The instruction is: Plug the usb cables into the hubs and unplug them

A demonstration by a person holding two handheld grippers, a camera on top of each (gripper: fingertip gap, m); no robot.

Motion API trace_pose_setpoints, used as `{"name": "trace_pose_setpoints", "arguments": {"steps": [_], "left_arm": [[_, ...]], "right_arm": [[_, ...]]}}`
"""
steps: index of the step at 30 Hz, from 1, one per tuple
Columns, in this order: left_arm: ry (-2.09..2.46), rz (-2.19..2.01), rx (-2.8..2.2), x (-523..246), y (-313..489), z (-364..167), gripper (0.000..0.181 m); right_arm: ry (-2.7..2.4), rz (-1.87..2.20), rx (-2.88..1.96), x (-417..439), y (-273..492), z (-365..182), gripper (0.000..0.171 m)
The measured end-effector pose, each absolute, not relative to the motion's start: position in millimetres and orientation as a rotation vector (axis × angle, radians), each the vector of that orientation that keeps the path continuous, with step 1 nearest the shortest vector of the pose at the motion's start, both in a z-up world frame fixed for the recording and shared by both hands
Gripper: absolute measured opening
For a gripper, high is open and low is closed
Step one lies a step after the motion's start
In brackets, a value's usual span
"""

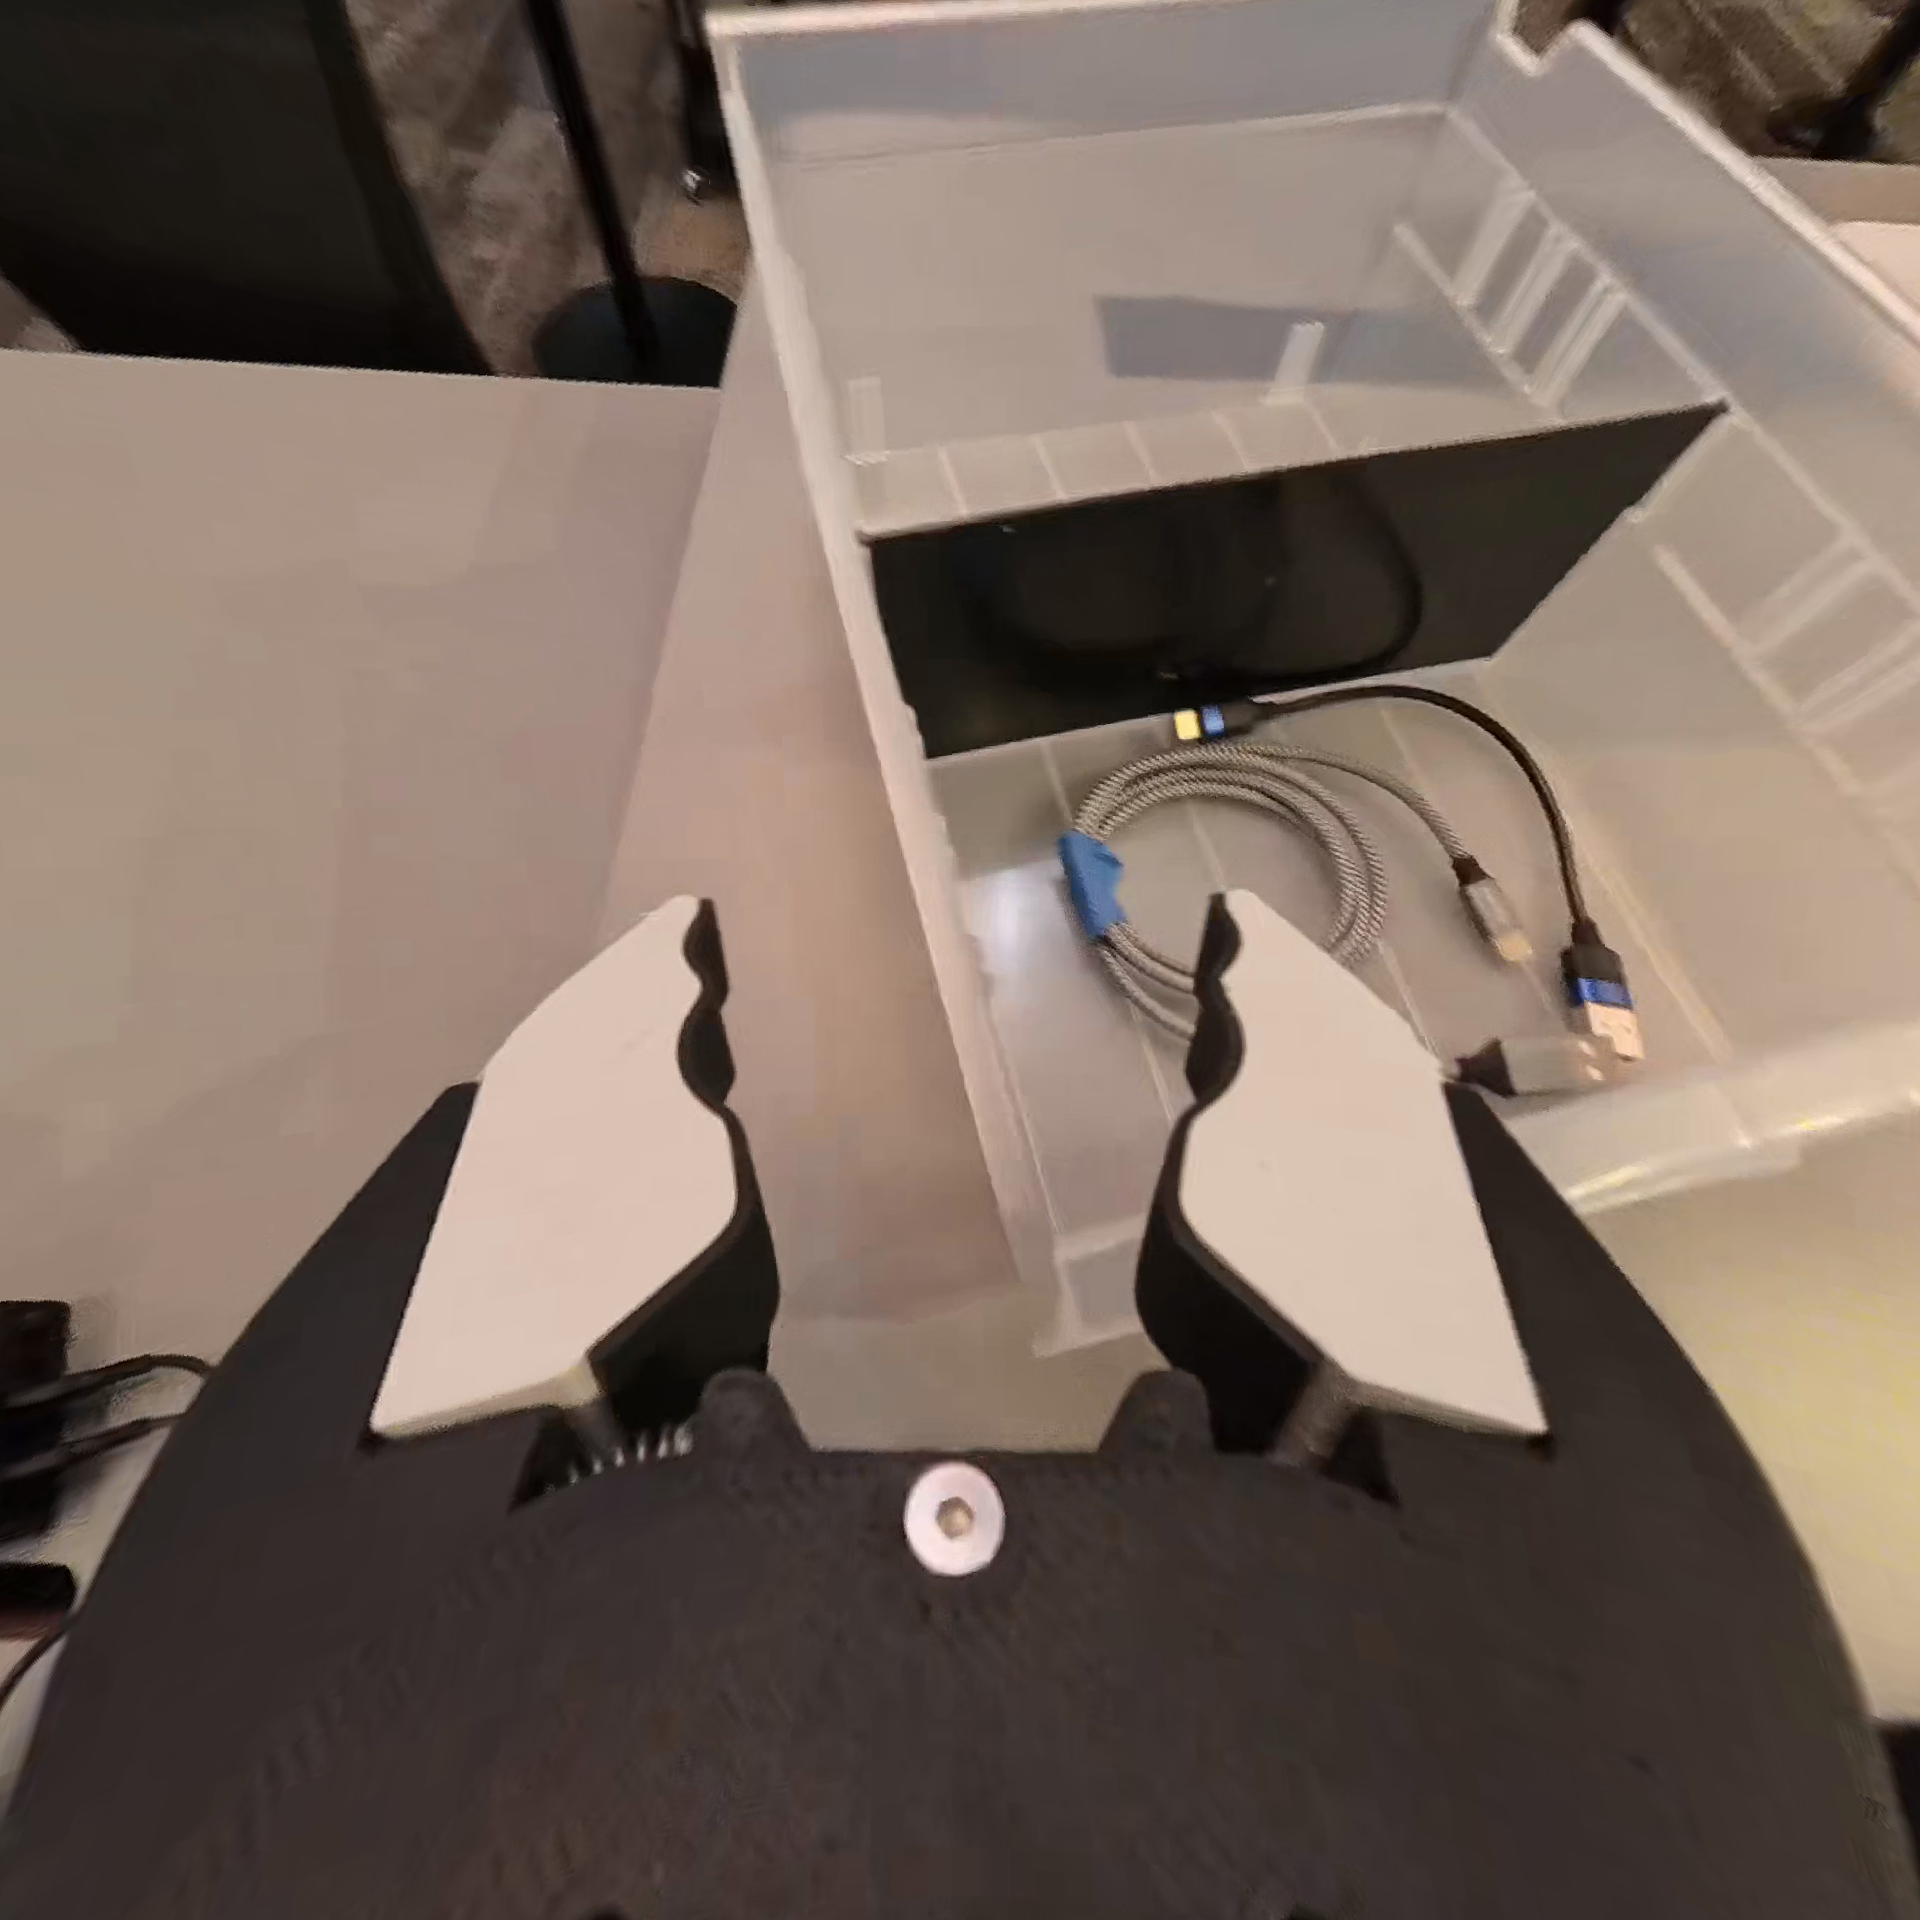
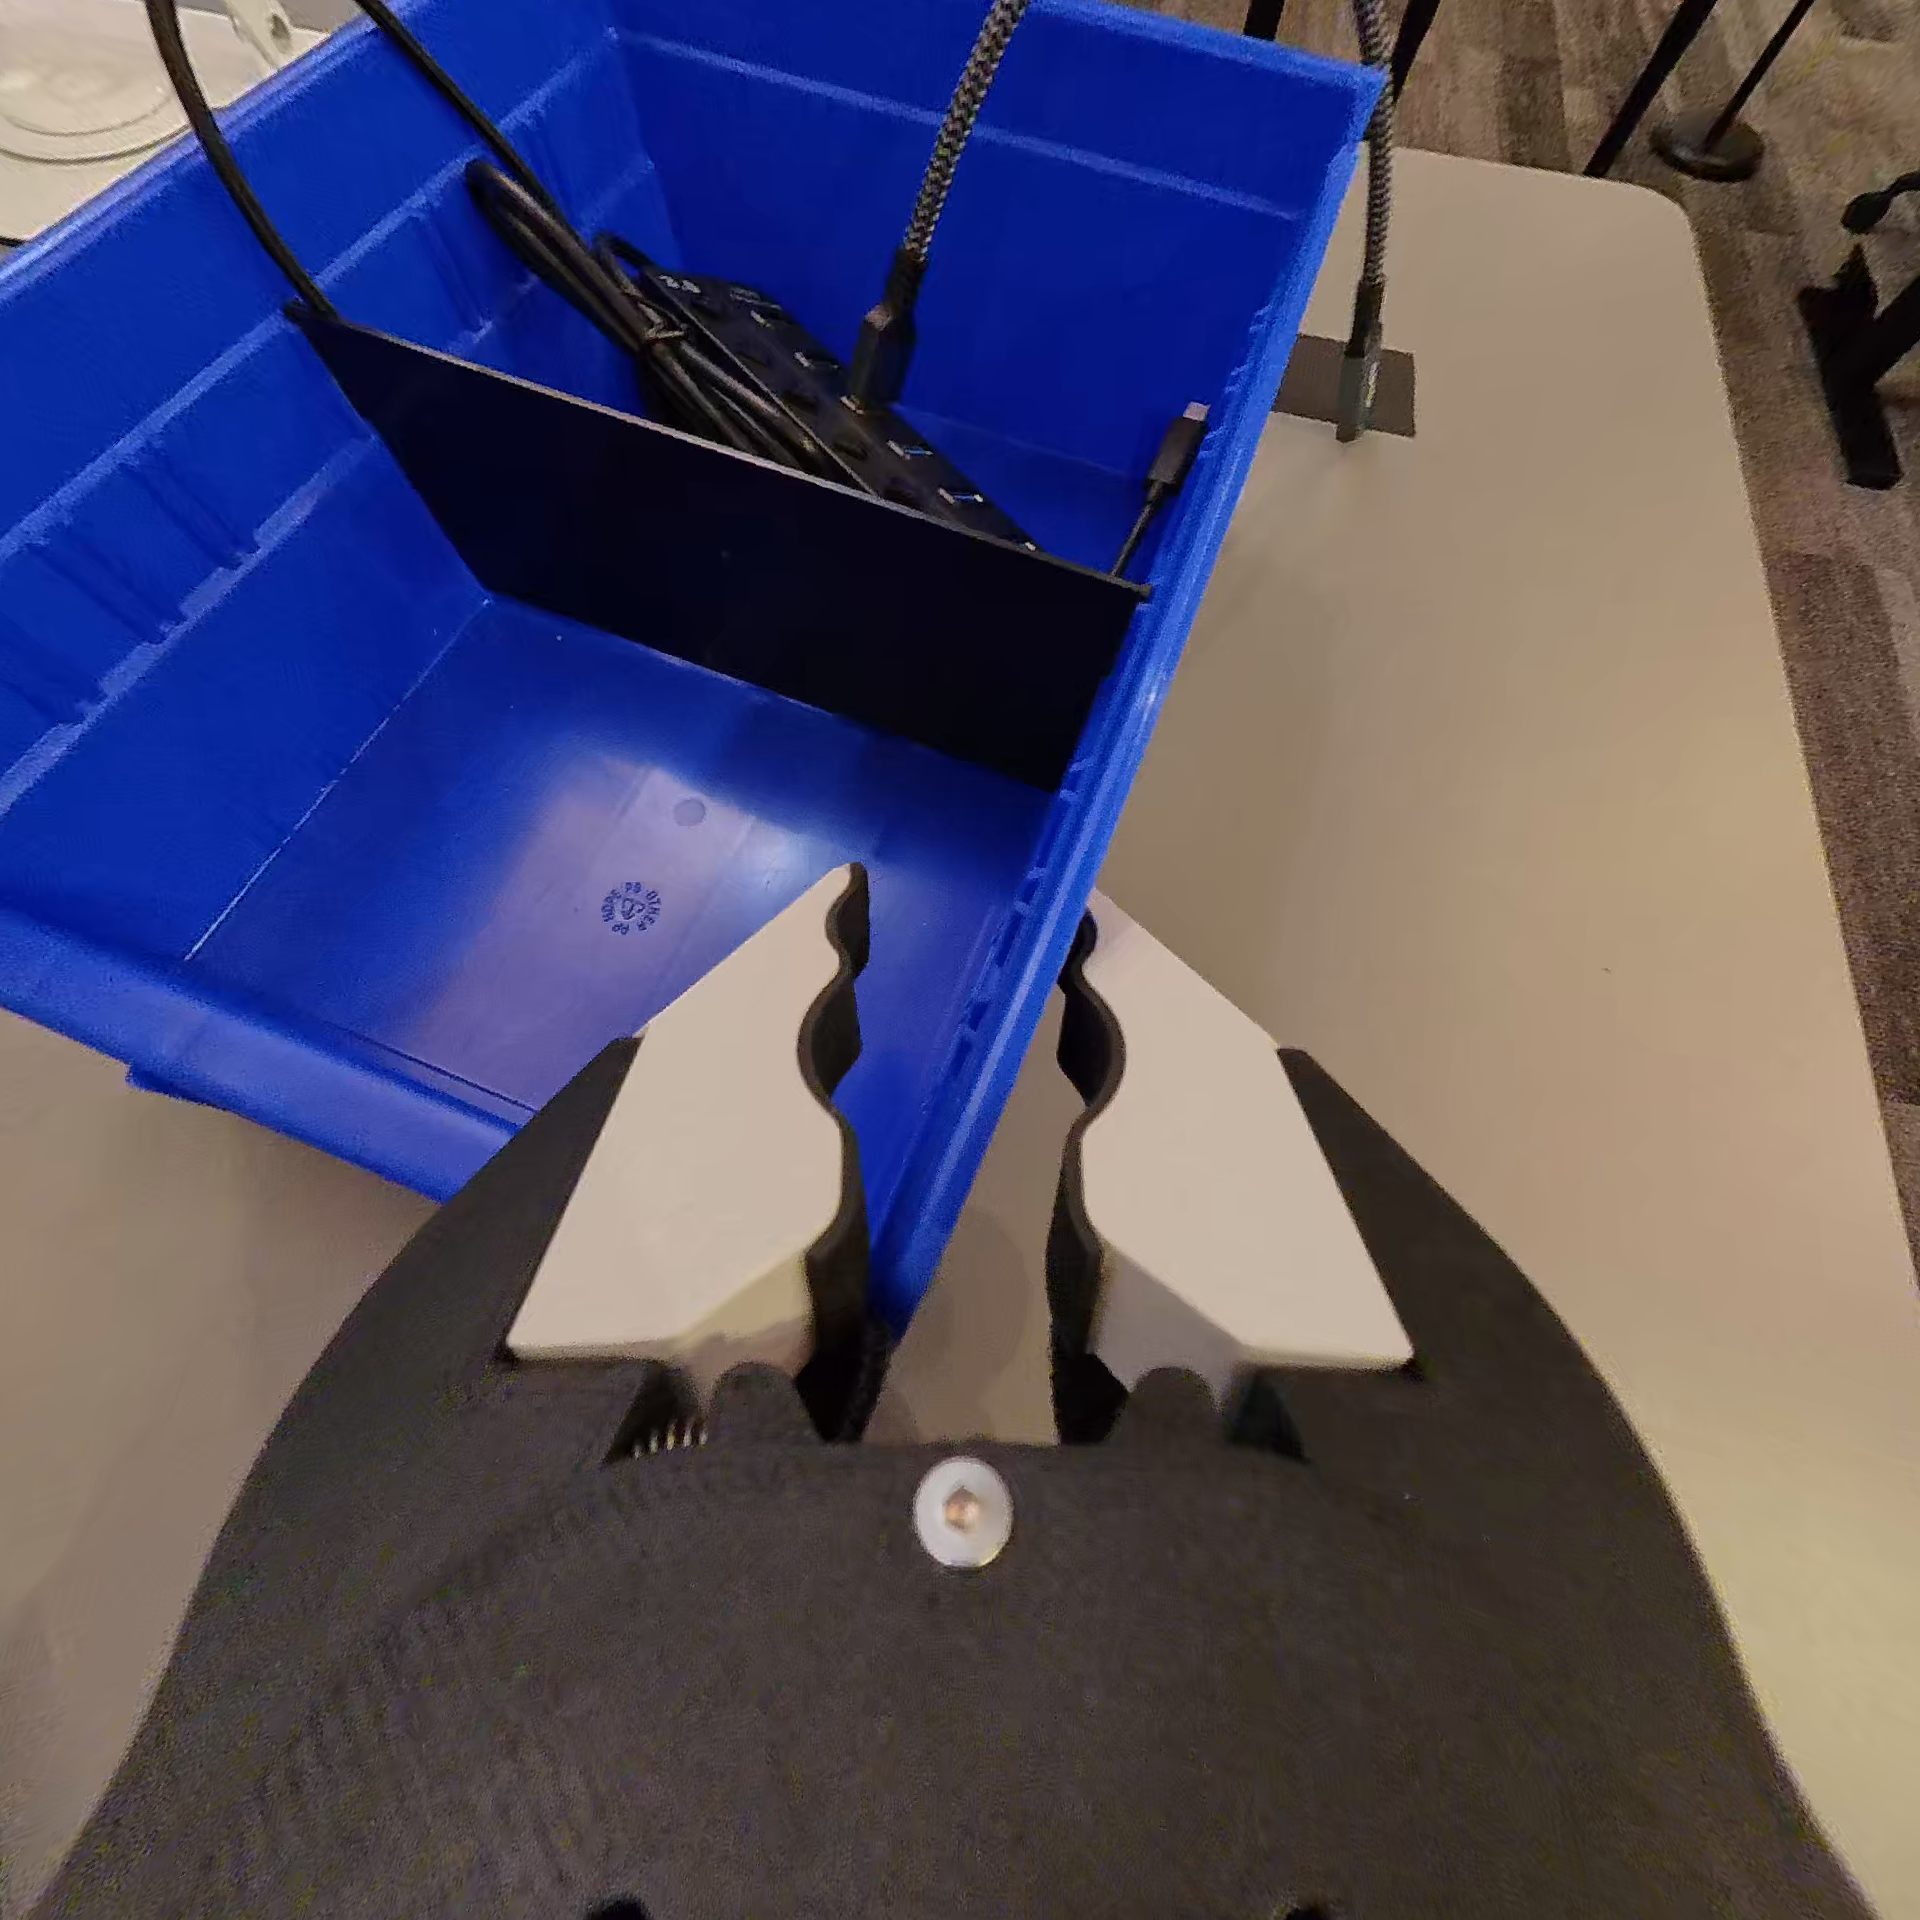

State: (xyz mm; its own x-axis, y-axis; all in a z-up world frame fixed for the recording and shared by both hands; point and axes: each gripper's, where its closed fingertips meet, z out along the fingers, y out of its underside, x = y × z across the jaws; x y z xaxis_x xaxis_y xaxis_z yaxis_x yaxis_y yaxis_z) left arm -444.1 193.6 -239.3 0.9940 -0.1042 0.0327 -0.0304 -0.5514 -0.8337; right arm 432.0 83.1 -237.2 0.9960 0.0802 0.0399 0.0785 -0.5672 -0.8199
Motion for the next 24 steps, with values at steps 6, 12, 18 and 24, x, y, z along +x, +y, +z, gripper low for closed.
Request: {"name": "trace_pose_setpoints", "arguments": {"steps": [6, 12, 18, 24], "left_arm": [[0.086, -0.143, -2.095, -441.9, 193.8, -234.1, 0.049], [0.043, -0.087, -2.022, -449.6, 206.3, -228.9, 0.004], [0.086, -0.130, -2.002, -443.5, 212.0, -228.1, 0.005], [0.146, -0.098, -2.010, -436.6, 223.4, -237.9, 0.007]], "right_arm": [[-0.076, -0.018, -2.151, 436.4, 85.5, -237.0, 0.021], [-0.035, -0.033, -2.114, 439.6, 91.6, -236.7, 0.007], [-0.056, -0.019, -2.100, 433.1, 94.8, -236.5, 0.003], [-0.079, -0.017, -2.119, 431.9, 95.9, -238.9, 0.003]]}}
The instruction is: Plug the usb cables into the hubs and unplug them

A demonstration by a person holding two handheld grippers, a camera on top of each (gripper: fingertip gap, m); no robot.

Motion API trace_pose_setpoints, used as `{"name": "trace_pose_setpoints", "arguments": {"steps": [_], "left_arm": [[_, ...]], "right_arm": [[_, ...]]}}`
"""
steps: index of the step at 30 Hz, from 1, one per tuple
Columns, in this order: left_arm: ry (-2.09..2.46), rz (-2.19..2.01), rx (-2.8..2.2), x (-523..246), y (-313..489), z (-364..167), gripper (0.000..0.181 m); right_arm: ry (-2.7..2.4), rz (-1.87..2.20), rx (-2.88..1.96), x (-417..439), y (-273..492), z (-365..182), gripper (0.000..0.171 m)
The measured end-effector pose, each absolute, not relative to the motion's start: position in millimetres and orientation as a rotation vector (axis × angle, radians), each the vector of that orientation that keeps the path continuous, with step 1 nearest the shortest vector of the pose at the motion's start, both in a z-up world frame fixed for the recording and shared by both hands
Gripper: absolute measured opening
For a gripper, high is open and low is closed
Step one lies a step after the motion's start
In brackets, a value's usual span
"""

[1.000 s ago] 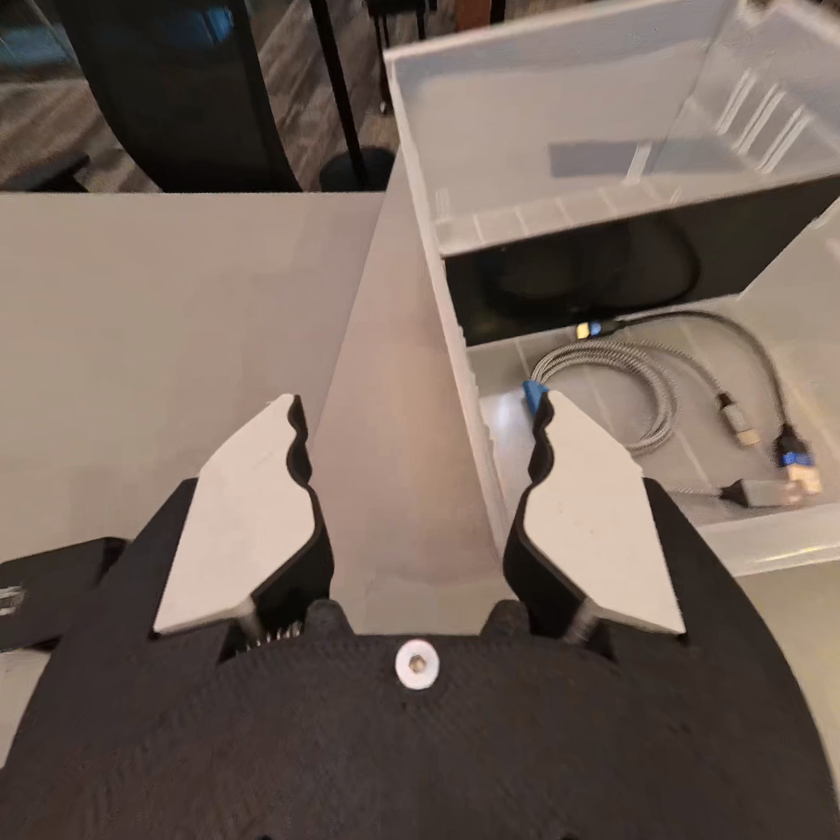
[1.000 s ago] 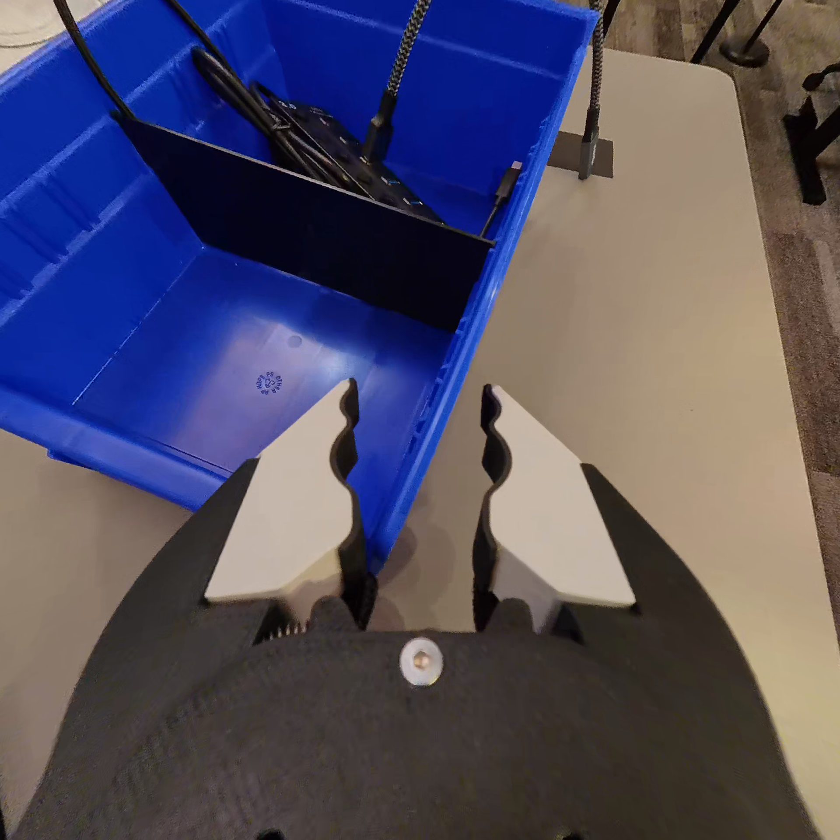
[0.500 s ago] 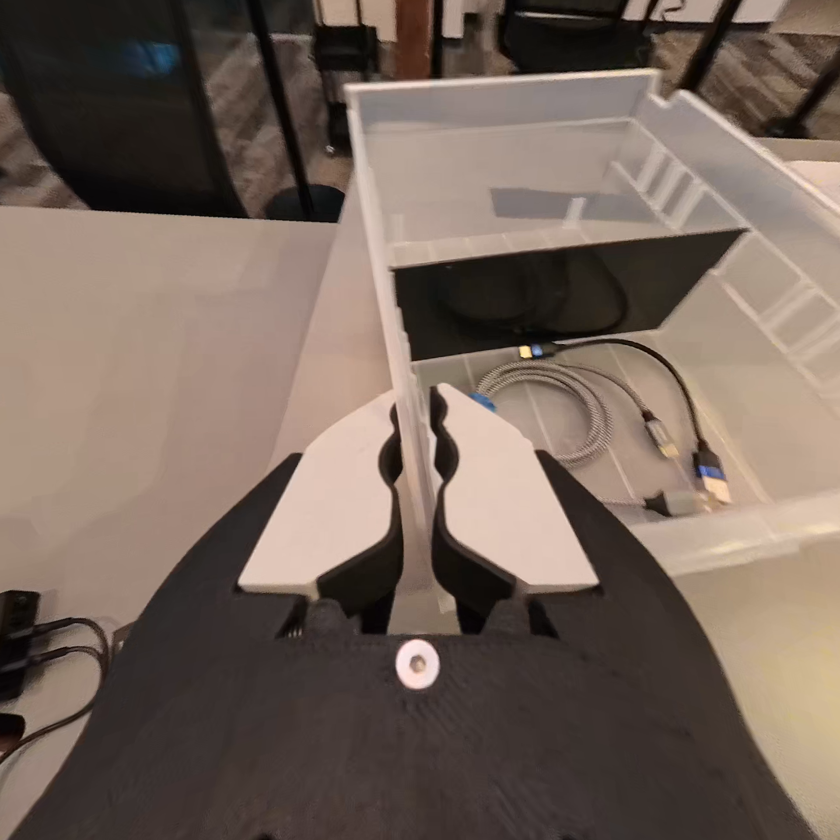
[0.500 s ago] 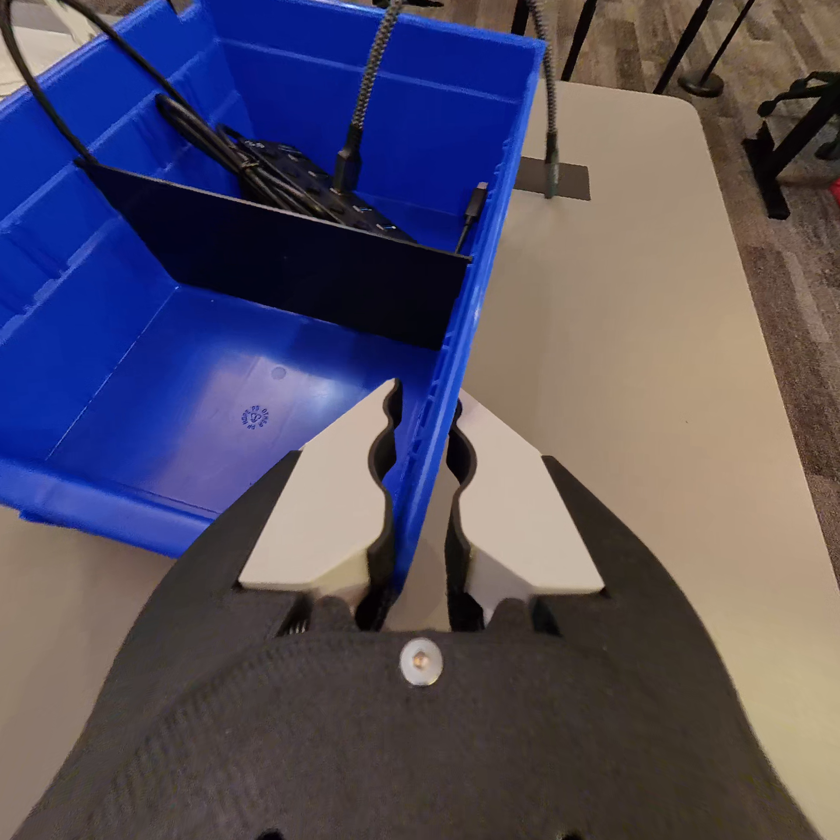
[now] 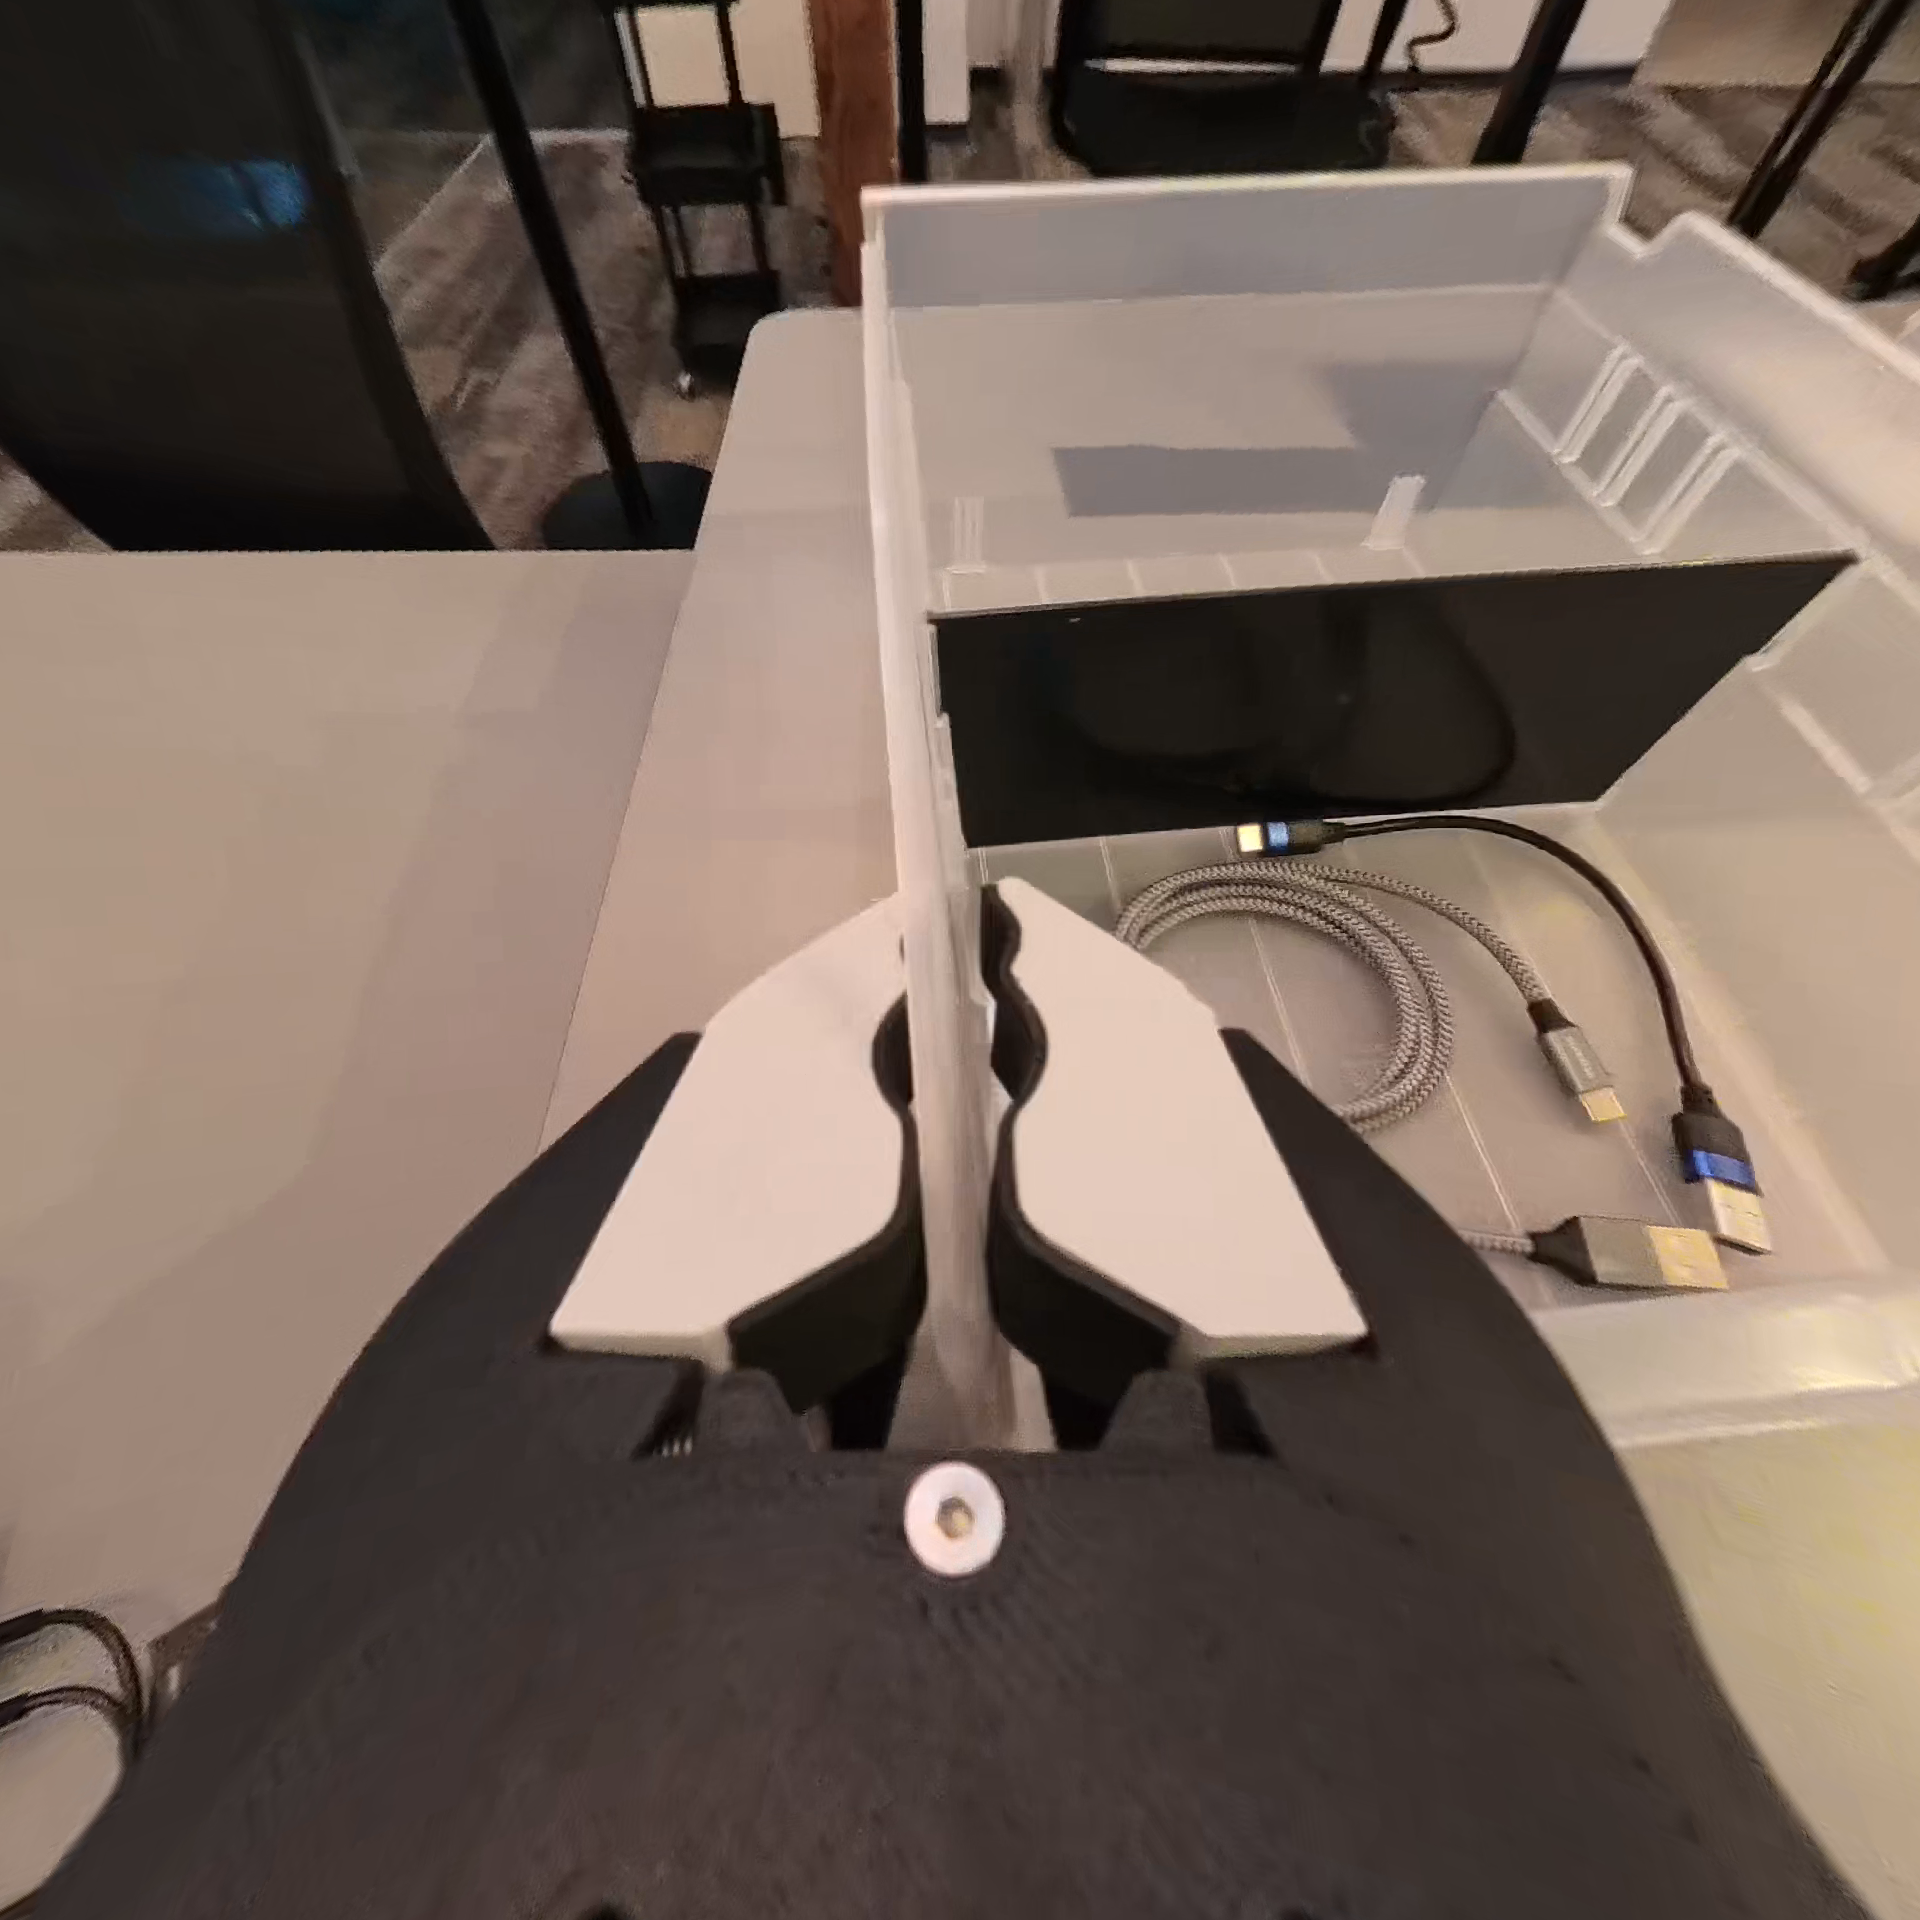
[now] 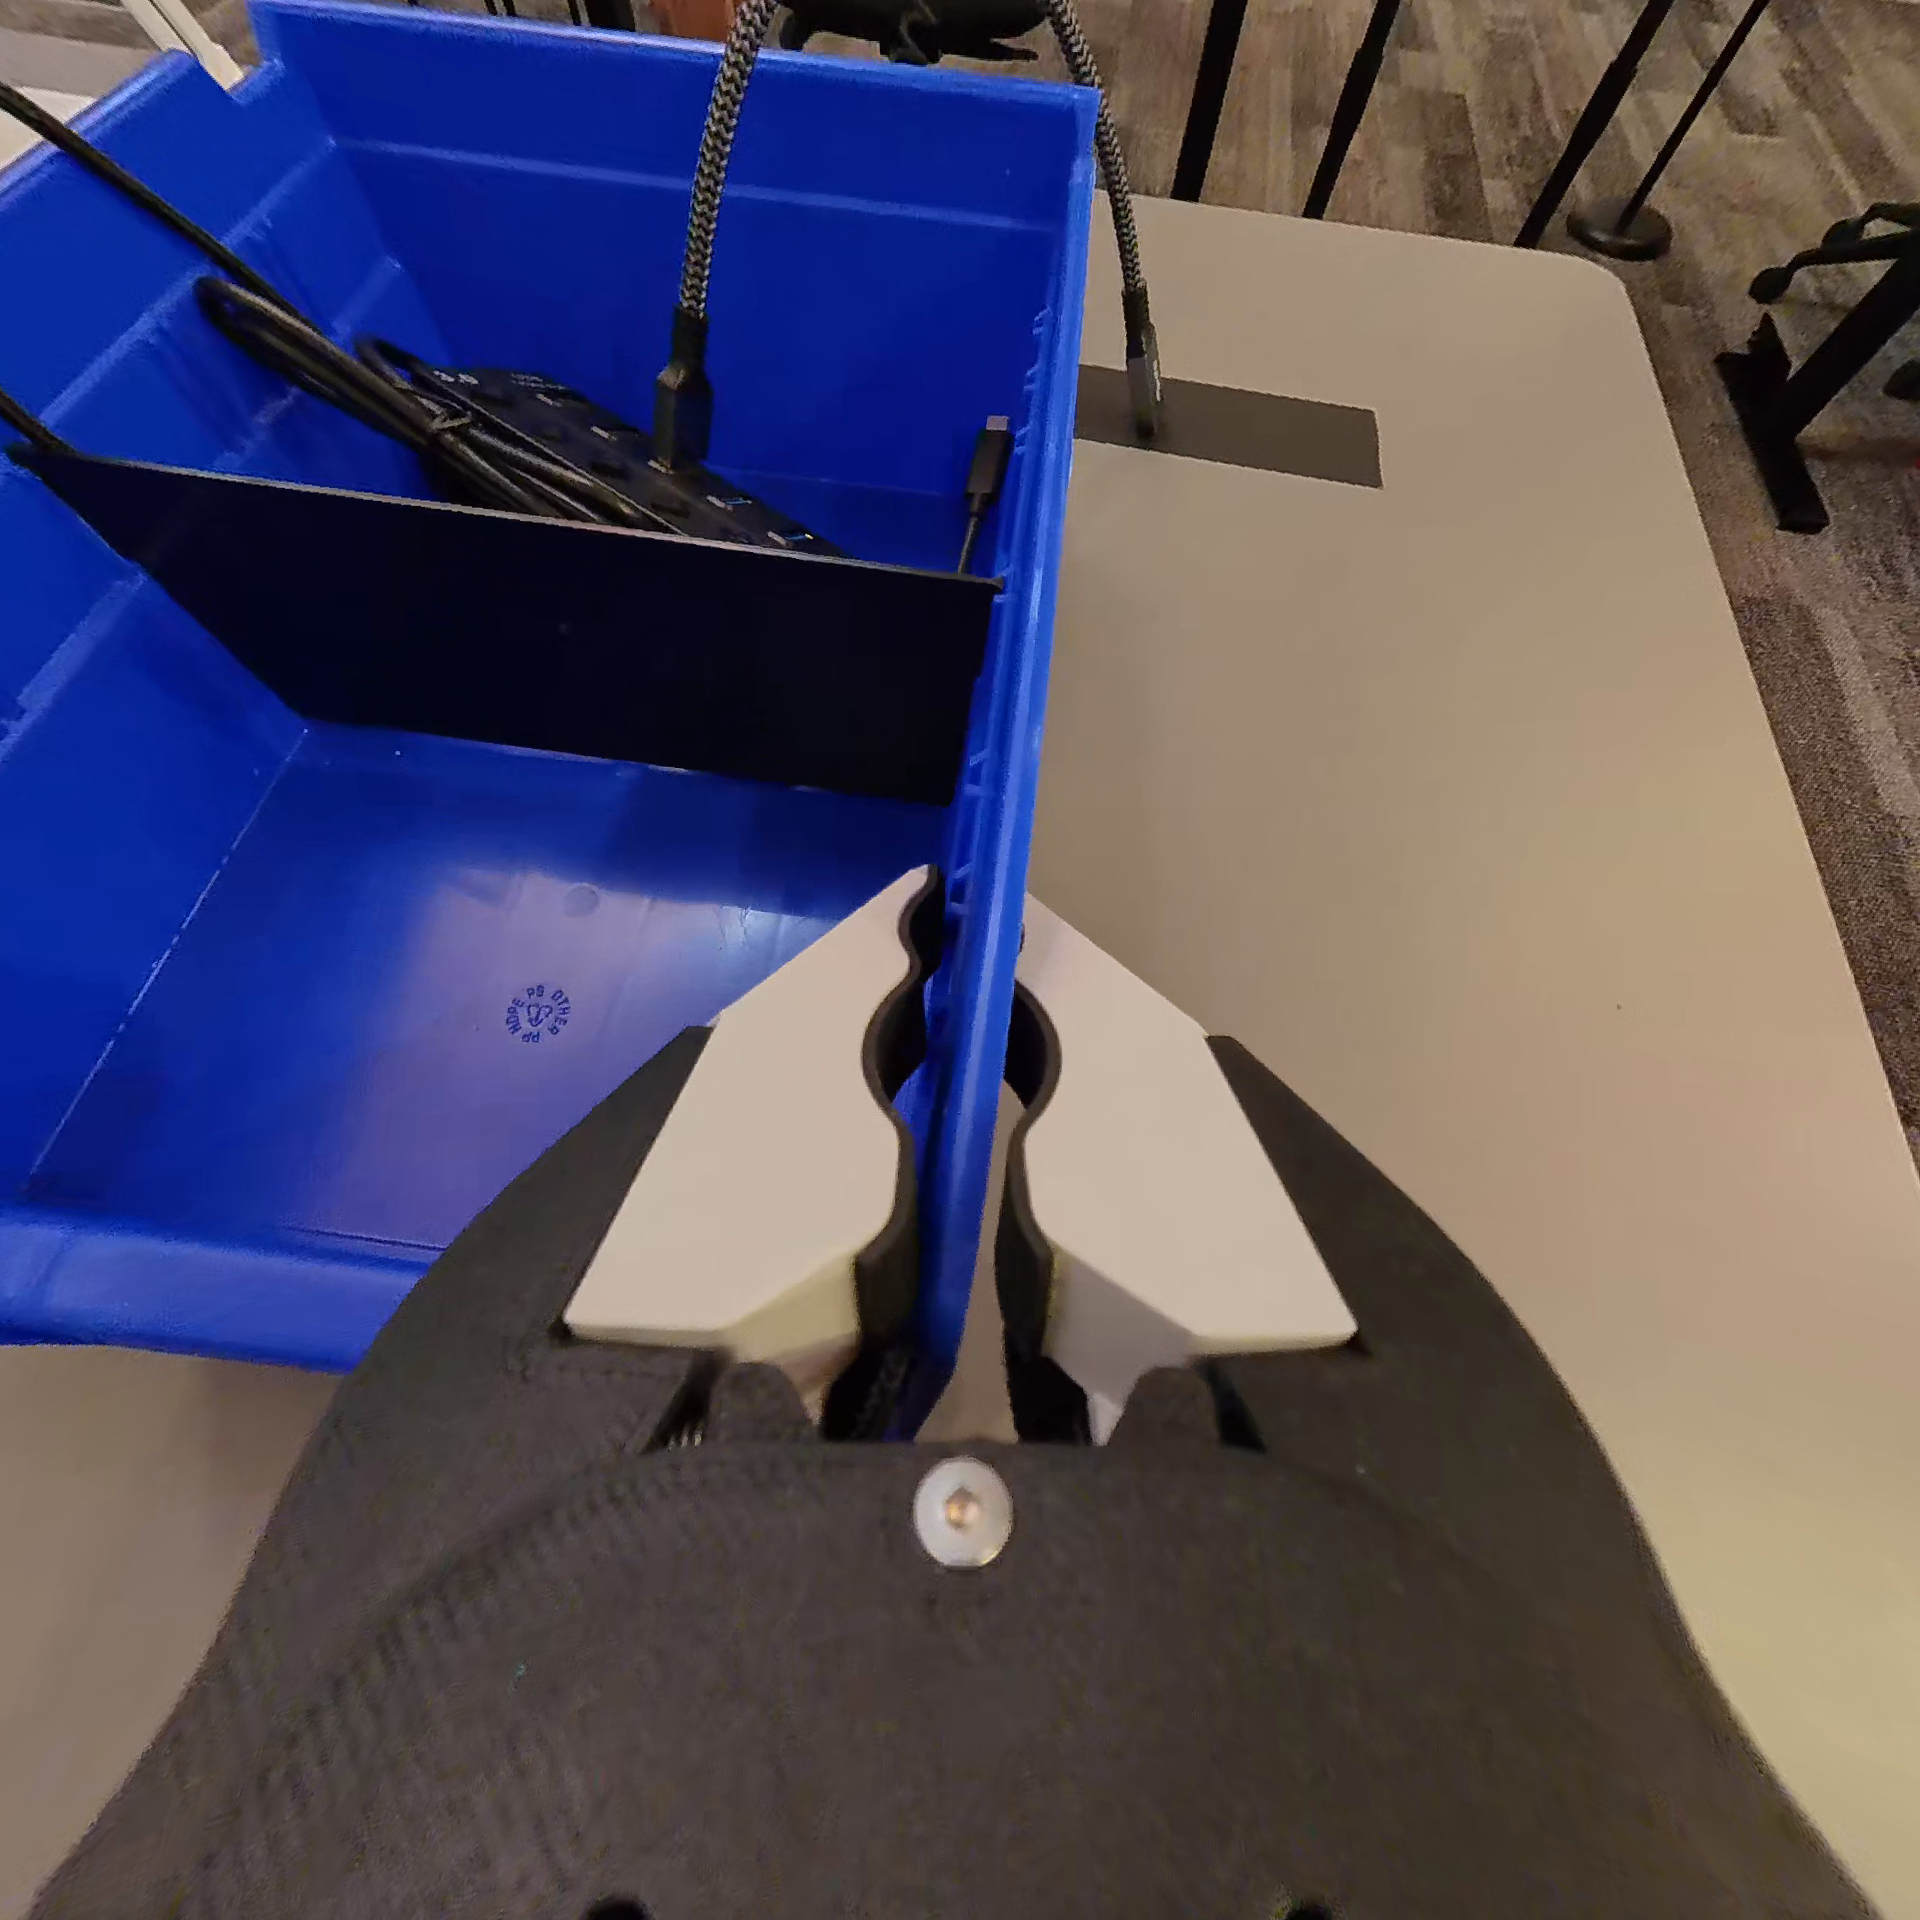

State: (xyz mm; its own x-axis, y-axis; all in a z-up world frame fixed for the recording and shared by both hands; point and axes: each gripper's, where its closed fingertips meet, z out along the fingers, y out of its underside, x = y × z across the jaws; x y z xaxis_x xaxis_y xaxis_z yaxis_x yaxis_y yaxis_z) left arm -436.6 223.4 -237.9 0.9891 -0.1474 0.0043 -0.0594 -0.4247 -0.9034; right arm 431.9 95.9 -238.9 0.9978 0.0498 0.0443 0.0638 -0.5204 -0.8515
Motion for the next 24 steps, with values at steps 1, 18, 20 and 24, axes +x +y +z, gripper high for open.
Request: {"name": "trace_pose_setpoints", "arguments": {"steps": [1, 18, 20, 24], "left_arm": [[0.129, -0.114, -2.007, -436.0, 224.8, -237.8, 0.006], [0.121, -0.165, -1.857, -427.0, 226.3, -217.3, 0.005], [0.129, -0.154, -1.836, -426.1, 225.5, -211.8, 0.005], [0.153, -0.133, -1.787, -424.7, 222.1, -199.6, 0.006]], "right_arm": [[-0.083, -0.020, -2.121, 431.6, 96.0, -238.7, 0.003], [-0.170, 0.031, -2.136, 385.0, 104.0, -239.4, 0.003], [-0.198, 0.049, -2.137, 372.0, 104.9, -239.4, 0.005], [-0.252, 0.079, -2.140, 344.6, 104.6, -239.5, 0.011]]}}
